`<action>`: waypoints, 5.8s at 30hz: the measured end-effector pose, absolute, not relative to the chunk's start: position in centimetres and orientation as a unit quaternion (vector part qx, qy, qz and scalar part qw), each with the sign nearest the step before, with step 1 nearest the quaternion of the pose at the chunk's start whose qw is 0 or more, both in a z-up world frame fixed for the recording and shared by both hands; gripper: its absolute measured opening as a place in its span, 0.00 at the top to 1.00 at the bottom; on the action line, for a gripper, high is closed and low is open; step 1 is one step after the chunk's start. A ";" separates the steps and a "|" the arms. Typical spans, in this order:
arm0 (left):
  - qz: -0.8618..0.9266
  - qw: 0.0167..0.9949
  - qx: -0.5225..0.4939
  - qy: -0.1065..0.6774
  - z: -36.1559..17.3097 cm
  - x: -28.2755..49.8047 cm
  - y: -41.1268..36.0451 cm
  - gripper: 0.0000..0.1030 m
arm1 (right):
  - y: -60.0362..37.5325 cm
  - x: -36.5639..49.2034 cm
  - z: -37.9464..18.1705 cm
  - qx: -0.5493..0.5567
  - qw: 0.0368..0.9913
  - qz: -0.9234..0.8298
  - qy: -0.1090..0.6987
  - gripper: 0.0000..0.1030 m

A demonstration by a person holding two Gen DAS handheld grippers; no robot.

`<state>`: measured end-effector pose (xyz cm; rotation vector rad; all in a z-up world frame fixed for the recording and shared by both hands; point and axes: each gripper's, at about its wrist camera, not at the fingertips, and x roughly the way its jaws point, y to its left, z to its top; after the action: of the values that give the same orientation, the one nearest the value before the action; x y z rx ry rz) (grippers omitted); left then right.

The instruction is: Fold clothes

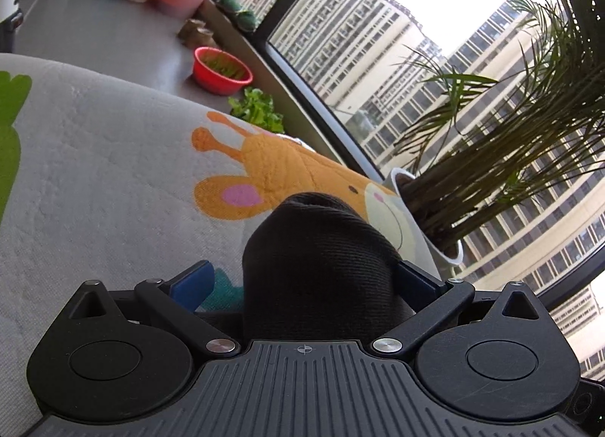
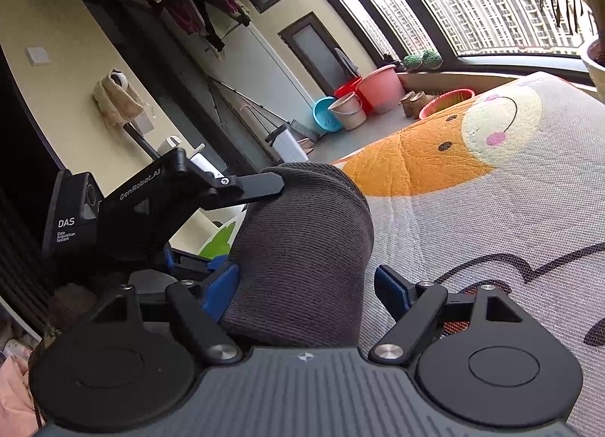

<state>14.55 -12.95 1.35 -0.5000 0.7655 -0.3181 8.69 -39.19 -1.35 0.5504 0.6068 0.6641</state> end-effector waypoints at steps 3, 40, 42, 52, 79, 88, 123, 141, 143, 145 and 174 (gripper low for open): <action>-0.139 0.895 -0.228 0.358 1.8 13.3 -12.6 0.16 | -39.3 8.7 -1.4 0.267 0.863 0.315 0.290 0.23; -0.077 0.923 -0.234 0.295 1.9 2.7 -2.1 0.12 | -32.1 14.1 0.2 0.218 0.782 0.430 0.396 0.04; -0.067 0.920 -0.249 0.296 2.2 1.6 -1.2 0.13 | -31.5 13.1 -0.4 0.230 0.776 0.432 0.399 0.10; -0.129 0.874 -0.296 0.362 0.8 2.4 -3.6 0.06 | -32.0 10.4 0.5 0.215 0.797 0.432 0.363 0.32; -0.102 0.945 -0.155 0.270 1.8 11.2 -12.9 0.02 | -37.9 10.3 -2.3 0.358 0.859 0.179 0.317 0.16; -0.069 0.962 -0.088 0.250 2.4 12.5 -12.9 0.01 | -36.3 10.0 -1.9 0.342 0.850 0.205 0.345 0.04; -0.010 0.946 -0.135 0.295 0.9 9.6 -9.7 0.02 | -37.1 11.0 -1.1 0.266 0.892 0.177 0.319 0.00; -0.069 0.932 -0.193 0.298 0.0 9.0 -10.2 0.00 | -37.0 13.0 2.0 0.082 0.943 0.217 0.240 0.00; -0.071 0.931 -0.200 0.297 -0.2 8.9 -10.0 0.00 | -37.1 12.7 2.3 0.102 0.949 0.199 0.221 0.00; -0.069 0.932 -0.199 0.295 -0.2 8.9 -10.0 0.00 | -36.9 13.6 2.0 0.115 0.948 0.182 0.234 0.00; -0.074 0.938 -0.168 0.293 0.9 11.5 -12.7 0.00 | -36.7 11.8 1.5 0.023 0.952 0.188 0.240 0.00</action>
<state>11.55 -12.74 0.94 -0.3427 0.5985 -0.1504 11.84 -36.68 1.49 0.0469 0.4870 0.3829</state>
